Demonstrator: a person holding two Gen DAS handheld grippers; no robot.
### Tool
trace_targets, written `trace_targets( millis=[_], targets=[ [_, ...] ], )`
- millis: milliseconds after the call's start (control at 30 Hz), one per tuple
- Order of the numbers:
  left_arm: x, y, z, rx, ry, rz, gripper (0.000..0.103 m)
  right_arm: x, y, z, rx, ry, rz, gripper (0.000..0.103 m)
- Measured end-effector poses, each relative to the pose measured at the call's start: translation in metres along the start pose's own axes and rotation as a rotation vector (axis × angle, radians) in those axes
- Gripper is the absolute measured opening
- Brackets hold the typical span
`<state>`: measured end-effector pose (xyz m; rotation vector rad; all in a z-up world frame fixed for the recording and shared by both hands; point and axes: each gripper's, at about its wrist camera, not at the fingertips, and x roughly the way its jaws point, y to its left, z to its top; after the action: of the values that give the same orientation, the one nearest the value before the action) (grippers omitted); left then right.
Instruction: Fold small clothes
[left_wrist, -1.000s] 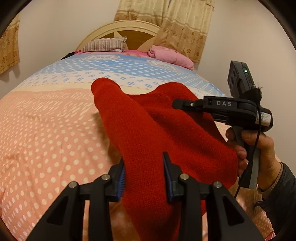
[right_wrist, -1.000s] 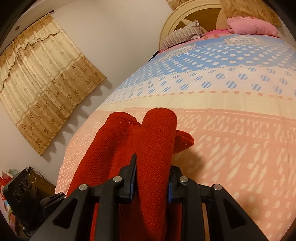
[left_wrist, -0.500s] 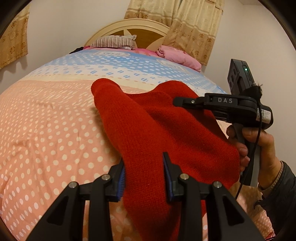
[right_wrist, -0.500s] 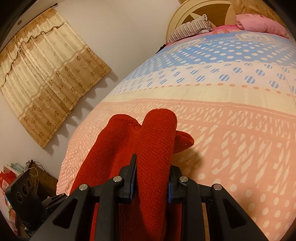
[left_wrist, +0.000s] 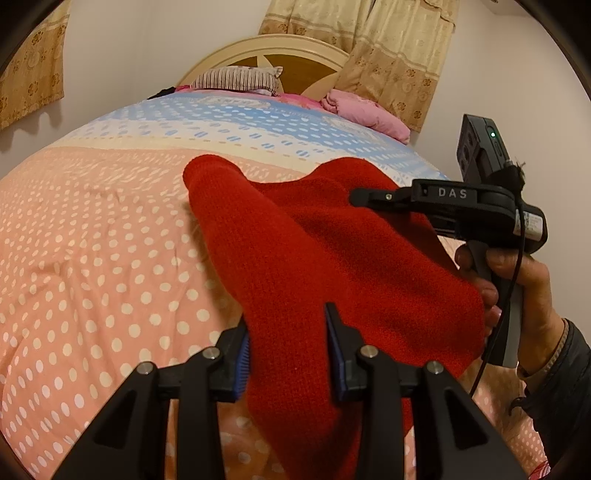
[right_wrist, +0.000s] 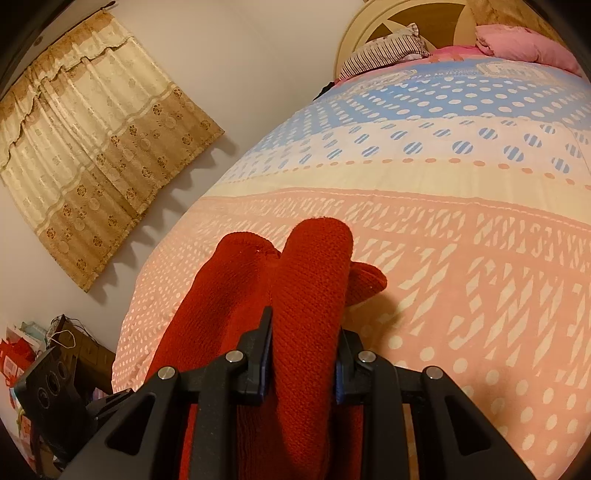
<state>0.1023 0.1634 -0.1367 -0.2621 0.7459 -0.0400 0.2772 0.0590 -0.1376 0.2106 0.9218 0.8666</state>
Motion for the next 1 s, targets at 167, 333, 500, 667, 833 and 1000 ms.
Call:
trace_targets(
  millis=[167, 333, 500, 667, 833, 1000],
  targets=[
    [0.000, 0.001, -0.002, -0.003, 0.002, 0.008, 0.042, 0.002, -0.005, -0.001, 0.015, 0.001, -0.007, 0.026],
    [0.001, 0.003, -0.003, -0.007, 0.000, 0.021, 0.048, 0.004, -0.011, -0.004, 0.032, 0.003, -0.012, 0.026],
    [0.000, 0.004, -0.005, -0.005, -0.006, 0.037, 0.055, 0.006, -0.015, -0.006, 0.048, 0.004, -0.016, 0.026],
    [0.000, 0.004, -0.006, 0.003, -0.018, 0.071, 0.065, 0.011, -0.020, -0.008, 0.062, 0.015, -0.031, 0.026],
    [0.000, 0.007, -0.006, 0.000, -0.017, 0.079, 0.071, 0.013, -0.026, -0.011, 0.075, 0.018, -0.034, 0.026],
    [0.002, 0.008, -0.006, -0.001, -0.017, 0.092, 0.078, 0.014, -0.030, -0.013, 0.084, 0.020, -0.036, 0.026]
  ],
)
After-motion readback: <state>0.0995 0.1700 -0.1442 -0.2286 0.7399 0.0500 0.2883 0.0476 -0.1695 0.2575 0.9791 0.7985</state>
